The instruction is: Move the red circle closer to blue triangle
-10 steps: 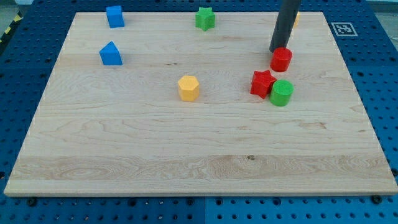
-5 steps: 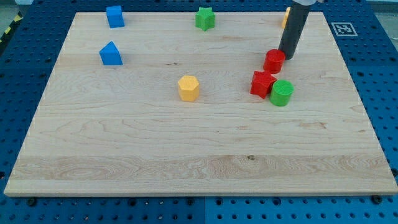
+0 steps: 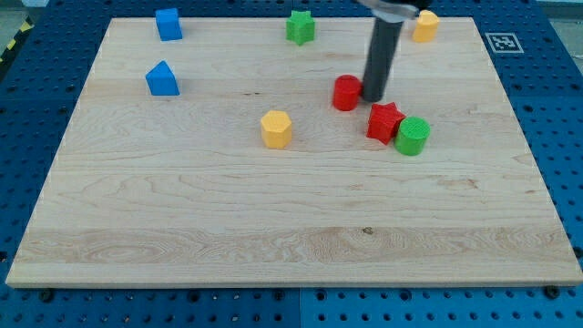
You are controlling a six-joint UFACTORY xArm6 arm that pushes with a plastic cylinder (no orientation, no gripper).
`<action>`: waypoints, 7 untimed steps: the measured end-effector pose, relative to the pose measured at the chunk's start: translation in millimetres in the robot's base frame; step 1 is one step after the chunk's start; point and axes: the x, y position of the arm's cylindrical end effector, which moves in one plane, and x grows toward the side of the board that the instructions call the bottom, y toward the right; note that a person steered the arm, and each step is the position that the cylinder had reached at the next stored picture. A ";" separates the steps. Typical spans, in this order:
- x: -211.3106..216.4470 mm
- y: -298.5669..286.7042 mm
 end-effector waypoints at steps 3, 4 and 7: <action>4.0 -135.6; 1.8 -149.1; -35.3 -136.3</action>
